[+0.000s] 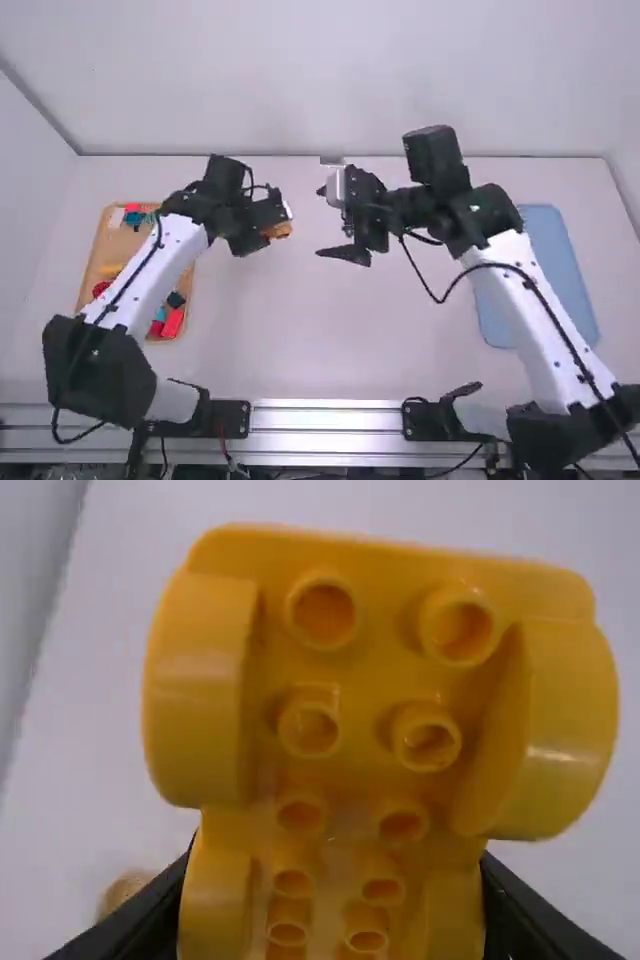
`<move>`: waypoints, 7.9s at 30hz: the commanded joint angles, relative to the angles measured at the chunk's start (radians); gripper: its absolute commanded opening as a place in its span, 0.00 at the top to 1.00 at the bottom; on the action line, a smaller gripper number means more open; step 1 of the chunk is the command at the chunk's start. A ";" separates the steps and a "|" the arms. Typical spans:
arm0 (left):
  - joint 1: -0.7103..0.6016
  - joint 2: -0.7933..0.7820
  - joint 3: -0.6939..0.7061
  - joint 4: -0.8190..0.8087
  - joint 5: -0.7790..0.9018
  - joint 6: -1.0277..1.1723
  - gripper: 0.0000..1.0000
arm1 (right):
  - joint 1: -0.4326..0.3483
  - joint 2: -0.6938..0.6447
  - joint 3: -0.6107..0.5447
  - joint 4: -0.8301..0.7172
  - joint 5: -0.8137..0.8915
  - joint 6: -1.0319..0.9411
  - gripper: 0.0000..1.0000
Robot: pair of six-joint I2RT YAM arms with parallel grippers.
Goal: Assemble lego blocks to make yellow taxi
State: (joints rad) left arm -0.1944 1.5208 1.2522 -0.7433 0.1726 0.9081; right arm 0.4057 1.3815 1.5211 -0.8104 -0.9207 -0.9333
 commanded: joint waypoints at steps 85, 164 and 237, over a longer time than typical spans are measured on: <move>0.743 -0.240 0.058 -0.249 -0.126 -1.324 0.01 | 0.093 0.345 -0.024 0.660 -0.044 0.406 0.02; 0.823 0.481 0.048 0.042 -0.130 0.496 0.31 | 0.045 0.345 -0.023 0.756 0.108 0.506 0.02; 0.823 0.481 0.000 0.117 -0.173 0.389 0.79 | 0.046 0.345 -0.023 0.723 0.108 0.510 0.02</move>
State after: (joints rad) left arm 0.6266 1.9949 1.2713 -0.6247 0.0120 1.3006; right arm 0.4515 1.7287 1.4704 -0.0868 -0.8047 -0.4221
